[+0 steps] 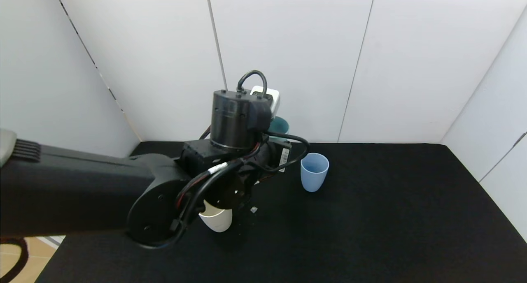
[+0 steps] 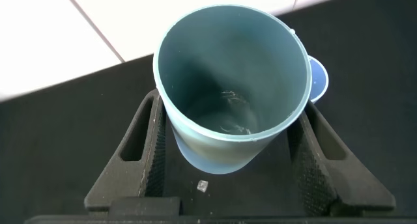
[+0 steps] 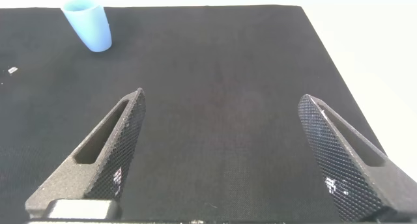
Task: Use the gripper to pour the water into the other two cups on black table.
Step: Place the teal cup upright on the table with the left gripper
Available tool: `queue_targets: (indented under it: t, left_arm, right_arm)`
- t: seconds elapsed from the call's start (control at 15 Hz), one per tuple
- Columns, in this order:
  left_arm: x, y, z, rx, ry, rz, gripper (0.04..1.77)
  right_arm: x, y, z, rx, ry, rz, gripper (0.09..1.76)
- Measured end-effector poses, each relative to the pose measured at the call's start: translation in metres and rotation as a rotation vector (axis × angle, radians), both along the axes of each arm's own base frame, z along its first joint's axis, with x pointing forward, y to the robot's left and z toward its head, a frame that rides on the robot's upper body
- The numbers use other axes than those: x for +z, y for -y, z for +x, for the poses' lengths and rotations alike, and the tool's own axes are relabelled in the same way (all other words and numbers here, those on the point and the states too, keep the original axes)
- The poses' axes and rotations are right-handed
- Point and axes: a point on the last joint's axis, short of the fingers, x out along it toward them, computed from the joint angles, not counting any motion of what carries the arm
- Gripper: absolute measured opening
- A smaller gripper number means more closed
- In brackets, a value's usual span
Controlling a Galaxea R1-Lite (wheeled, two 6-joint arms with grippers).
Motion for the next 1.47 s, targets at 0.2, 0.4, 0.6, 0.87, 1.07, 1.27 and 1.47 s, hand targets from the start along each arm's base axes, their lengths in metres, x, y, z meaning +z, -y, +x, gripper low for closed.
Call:
queue_targets:
  t: [0.2,0.4,0.6,0.87,1.07,1.27,1.47]
  left_arm:
    - [-0.017,-0.014,-0.020,-0.003,0.029,-0.105,1.11]
    - [-0.035,-0.018,-0.036,0.002,-0.032,-0.226,1.11]
    - [-0.052,-0.020,-0.047,-0.007,-0.091,-0.243,1.11]
    - [-0.079,-0.027,-0.061,-0.091,-0.167,-0.250,1.11]
    - [-0.100,-0.027,-0.071,-0.116,-0.179,-0.239,1.11]
    - [-0.120,-0.025,-0.073,-0.130,-0.179,-0.216,1.11]
    - [-0.136,-0.022,-0.073,-0.140,-0.164,-0.200,1.11]
  right_arm:
    - [0.000,0.000,0.000,0.000,0.000,0.000,1.71]
    - [0.000,0.000,0.000,0.000,0.000,0.000,1.71]
    - [0.000,0.000,0.000,0.000,0.000,0.000,1.71]
    - [0.000,0.000,0.000,0.000,0.000,0.001,1.71]
    - [0.000,0.000,0.000,0.000,0.000,0.000,1.71]
    - [0.000,0.000,0.000,0.000,0.000,0.000,1.71]
    - [0.000,0.000,0.000,0.000,0.000,0.000,1.71]
